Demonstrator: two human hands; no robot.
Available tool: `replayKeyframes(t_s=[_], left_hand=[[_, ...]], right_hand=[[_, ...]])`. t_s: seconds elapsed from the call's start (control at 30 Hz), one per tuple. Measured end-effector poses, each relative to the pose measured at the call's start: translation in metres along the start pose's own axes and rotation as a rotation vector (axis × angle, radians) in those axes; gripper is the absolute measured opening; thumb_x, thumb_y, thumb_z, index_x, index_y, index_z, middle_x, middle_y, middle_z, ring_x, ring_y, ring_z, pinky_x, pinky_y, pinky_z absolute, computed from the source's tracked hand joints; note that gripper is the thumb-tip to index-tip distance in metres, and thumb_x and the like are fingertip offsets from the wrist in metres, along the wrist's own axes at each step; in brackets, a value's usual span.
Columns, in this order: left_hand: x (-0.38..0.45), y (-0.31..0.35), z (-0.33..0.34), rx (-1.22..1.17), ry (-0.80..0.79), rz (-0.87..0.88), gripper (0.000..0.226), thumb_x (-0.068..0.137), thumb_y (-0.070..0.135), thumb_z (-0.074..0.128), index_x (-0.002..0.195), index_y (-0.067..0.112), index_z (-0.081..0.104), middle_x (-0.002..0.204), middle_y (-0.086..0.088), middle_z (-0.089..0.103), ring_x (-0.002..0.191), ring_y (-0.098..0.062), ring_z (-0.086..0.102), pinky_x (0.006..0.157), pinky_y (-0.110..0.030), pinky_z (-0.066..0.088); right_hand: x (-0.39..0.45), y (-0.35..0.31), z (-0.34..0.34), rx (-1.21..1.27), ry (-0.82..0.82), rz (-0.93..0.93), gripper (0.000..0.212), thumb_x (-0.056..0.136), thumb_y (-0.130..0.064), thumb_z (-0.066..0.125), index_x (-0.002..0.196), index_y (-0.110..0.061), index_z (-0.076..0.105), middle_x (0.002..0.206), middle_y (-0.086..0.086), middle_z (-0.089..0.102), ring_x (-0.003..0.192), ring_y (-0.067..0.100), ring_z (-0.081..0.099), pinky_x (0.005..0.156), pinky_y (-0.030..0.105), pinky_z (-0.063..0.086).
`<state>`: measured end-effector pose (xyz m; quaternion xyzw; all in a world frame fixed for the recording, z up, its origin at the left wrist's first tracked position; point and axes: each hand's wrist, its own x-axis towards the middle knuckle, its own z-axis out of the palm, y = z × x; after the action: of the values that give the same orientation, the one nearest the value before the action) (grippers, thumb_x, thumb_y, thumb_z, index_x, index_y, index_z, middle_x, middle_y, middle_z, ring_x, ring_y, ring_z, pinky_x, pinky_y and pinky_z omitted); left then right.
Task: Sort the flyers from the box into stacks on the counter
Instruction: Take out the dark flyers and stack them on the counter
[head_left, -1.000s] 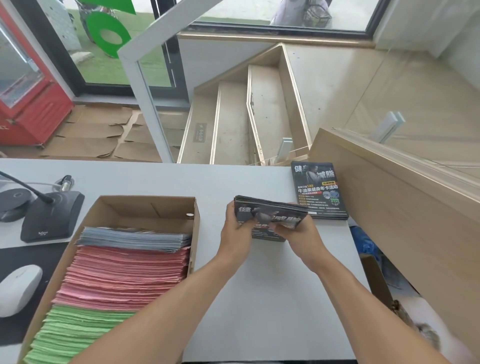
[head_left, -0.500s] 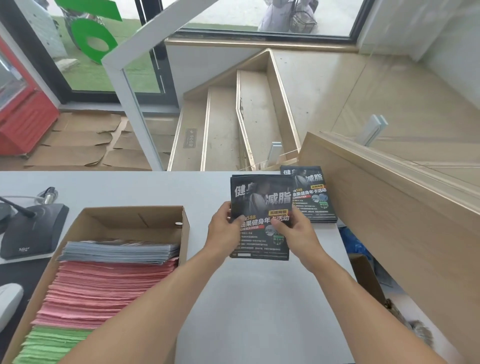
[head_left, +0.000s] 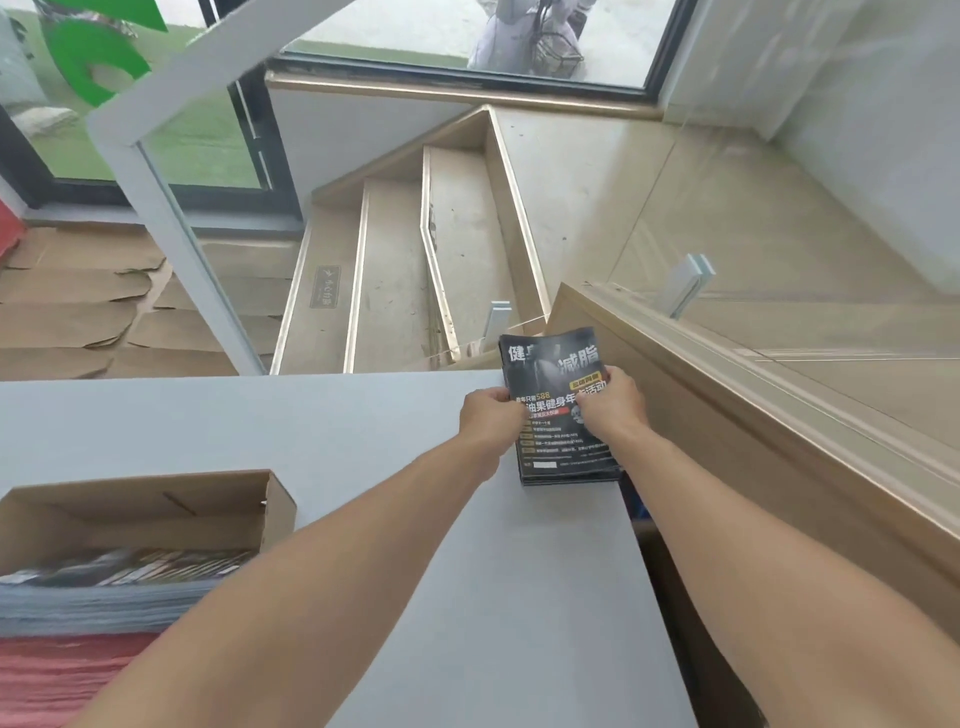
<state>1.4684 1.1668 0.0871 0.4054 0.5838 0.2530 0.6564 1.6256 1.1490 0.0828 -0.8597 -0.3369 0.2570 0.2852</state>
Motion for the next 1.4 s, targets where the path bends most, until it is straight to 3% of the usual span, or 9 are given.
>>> replayKeyframes(t_s=[0.1, 0.2, 0.3, 0.4, 0.6, 0.73, 0.93, 1.07, 1.4], left_hand=[[0.012, -0.005, 0.003, 0.037, 0.0, 0.006, 0.024, 0.089, 0.002, 0.066, 0.083, 0.025, 0.066, 0.088, 0.003, 0.074, 0.087, -0.018, 0.072, 0.091, -0.041, 0.059], [0.021, -0.01, -0.001, 0.168, -0.042, 0.009, 0.032, 0.087, 0.007, 0.07, 0.117, 0.015, 0.071, 0.109, 0.007, 0.071, 0.099, -0.017, 0.066, 0.09, -0.036, 0.055], [0.024, -0.011, -0.005, 0.243, 0.004, 0.016, 0.063, 0.087, 0.013, 0.071, 0.146, 0.015, 0.05, 0.142, 0.0, 0.055, 0.123, -0.021, 0.055, 0.09, -0.027, 0.039], [0.02, -0.013, -0.001, 0.223, -0.041, -0.022, 0.078, 0.091, 0.015, 0.067, 0.158, 0.015, 0.027, 0.161, -0.003, 0.034, 0.144, -0.024, 0.038, 0.098, -0.029, 0.033], [0.024, -0.005, 0.017, -0.061, -0.164, -0.178, 0.033, 0.09, 0.002, 0.053, 0.119, 0.017, 0.05, 0.114, -0.001, 0.059, 0.097, -0.018, 0.059, 0.099, -0.045, 0.047], [0.026, 0.0, 0.02, -0.086, -0.239, -0.151, 0.047, 0.085, -0.004, 0.05, 0.124, 0.022, 0.054, 0.118, -0.005, 0.067, 0.101, -0.023, 0.066, 0.092, -0.044, 0.053], [0.015, 0.003, 0.015, -0.137, -0.206, -0.158, 0.051, 0.092, -0.01, 0.045, 0.123, 0.029, 0.052, 0.124, 0.005, 0.058, 0.111, -0.022, 0.06, 0.099, -0.044, 0.048], [0.012, -0.009, -0.002, -0.08, -0.131, -0.108, 0.082, 0.092, 0.0, 0.052, 0.161, 0.023, 0.017, 0.167, 0.005, 0.018, 0.149, -0.024, 0.027, 0.118, -0.047, 0.032], [-0.066, -0.002, -0.155, -0.026, 0.391, 0.326, 0.046, 0.096, 0.007, 0.053, 0.138, 0.025, 0.055, 0.138, 0.013, 0.056, 0.129, -0.009, 0.052, 0.096, -0.024, 0.039]], right_hand=[[0.013, 0.002, 0.005, -0.098, 0.011, -0.037, 0.004, 0.09, -0.008, 0.066, 0.093, -0.011, 0.064, 0.099, 0.01, 0.07, 0.086, 0.026, 0.068, 0.067, 0.034, 0.055], [0.018, 0.008, 0.016, -0.22, -0.011, 0.01, 0.03, 0.09, -0.013, 0.066, 0.119, -0.009, 0.06, 0.126, 0.014, 0.06, 0.109, 0.031, 0.061, 0.09, 0.042, 0.053], [0.014, 0.014, 0.021, -0.456, -0.064, 0.095, 0.075, 0.091, -0.023, 0.066, 0.155, -0.01, 0.029, 0.154, 0.012, 0.039, 0.141, 0.033, 0.036, 0.11, 0.048, 0.037], [0.021, 0.018, 0.023, -0.344, -0.11, 0.147, 0.073, 0.09, -0.022, 0.059, 0.154, -0.008, 0.027, 0.152, 0.014, 0.042, 0.138, 0.036, 0.042, 0.11, 0.047, 0.041], [0.027, 0.018, 0.018, -0.256, -0.194, 0.178, 0.03, 0.087, -0.017, 0.055, 0.115, -0.009, 0.058, 0.114, 0.011, 0.068, 0.097, 0.031, 0.065, 0.072, 0.033, 0.05], [0.033, 0.017, 0.017, -0.283, -0.245, 0.139, 0.022, 0.088, -0.017, 0.053, 0.105, -0.01, 0.065, 0.105, 0.007, 0.07, 0.09, 0.028, 0.067, 0.063, 0.03, 0.045], [0.026, 0.011, 0.014, -0.317, -0.218, 0.168, 0.074, 0.092, -0.02, 0.053, 0.158, -0.011, 0.021, 0.148, 0.014, 0.048, 0.127, 0.035, 0.055, 0.1, 0.046, 0.049], [-0.001, -0.015, 0.015, -0.432, -0.153, -0.065, 0.069, 0.098, -0.022, 0.05, 0.16, -0.015, 0.018, 0.161, 0.009, 0.031, 0.143, 0.032, 0.038, 0.108, 0.048, 0.039], [-0.114, -0.104, 0.1, -0.009, -0.308, -0.629, 0.047, 0.092, -0.004, 0.042, 0.123, -0.03, 0.065, 0.12, -0.011, 0.066, 0.109, 0.012, 0.061, 0.096, 0.038, 0.051]])
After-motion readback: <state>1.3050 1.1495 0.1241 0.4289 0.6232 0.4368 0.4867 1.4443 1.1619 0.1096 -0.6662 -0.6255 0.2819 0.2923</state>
